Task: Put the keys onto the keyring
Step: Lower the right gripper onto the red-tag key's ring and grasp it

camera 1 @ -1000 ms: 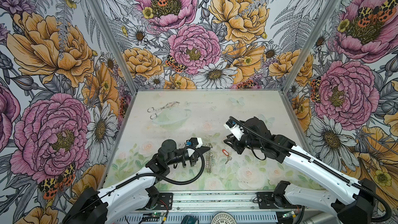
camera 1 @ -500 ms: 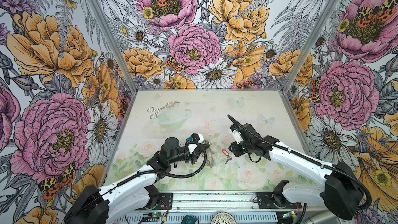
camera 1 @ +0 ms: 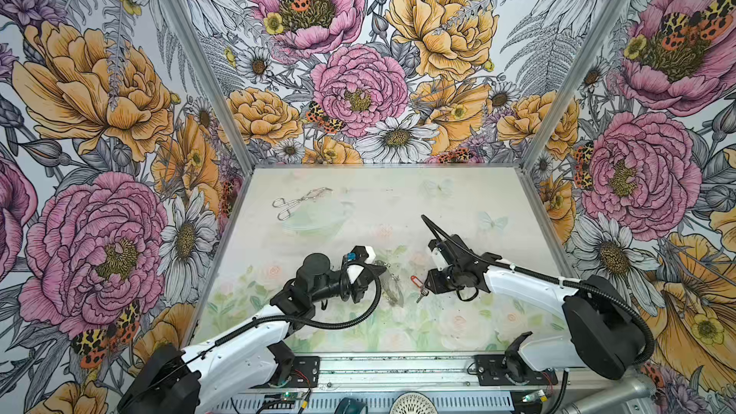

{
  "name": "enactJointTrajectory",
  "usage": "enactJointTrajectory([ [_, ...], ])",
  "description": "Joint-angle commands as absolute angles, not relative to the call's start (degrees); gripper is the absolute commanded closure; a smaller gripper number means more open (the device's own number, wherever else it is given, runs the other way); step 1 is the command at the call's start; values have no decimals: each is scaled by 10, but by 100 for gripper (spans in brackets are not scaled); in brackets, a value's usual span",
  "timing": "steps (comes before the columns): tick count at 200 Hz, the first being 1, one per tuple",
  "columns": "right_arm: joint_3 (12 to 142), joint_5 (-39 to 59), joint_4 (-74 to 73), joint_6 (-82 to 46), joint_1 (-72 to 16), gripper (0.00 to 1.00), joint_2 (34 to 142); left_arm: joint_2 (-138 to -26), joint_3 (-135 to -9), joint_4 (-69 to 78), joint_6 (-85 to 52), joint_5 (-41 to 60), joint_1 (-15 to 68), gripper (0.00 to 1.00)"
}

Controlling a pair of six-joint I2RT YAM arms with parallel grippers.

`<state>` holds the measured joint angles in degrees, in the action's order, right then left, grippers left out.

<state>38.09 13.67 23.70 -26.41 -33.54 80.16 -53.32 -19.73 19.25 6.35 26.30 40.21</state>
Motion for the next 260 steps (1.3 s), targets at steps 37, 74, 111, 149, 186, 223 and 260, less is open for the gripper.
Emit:
enactJointTrajectory([
  [37,375,161,189,-284,-329,74,834,-526,-193,215,61,264,395,100],
  [74,379,169,190,-283,-329,80,849,-526,-192,215,60,264,394,100],
  [111,384,166,191,-279,-331,89,852,-528,-192,216,61,264,392,100],
  [149,391,163,198,-274,-335,96,843,-531,-188,221,62,261,389,100],
  [186,410,135,243,-253,-343,98,823,-536,-185,228,61,259,385,100],
  [223,444,63,327,-217,-358,100,828,-538,-184,228,61,259,384,100],
  [260,488,12,417,-188,-374,100,853,-541,-184,228,61,258,382,100],
])
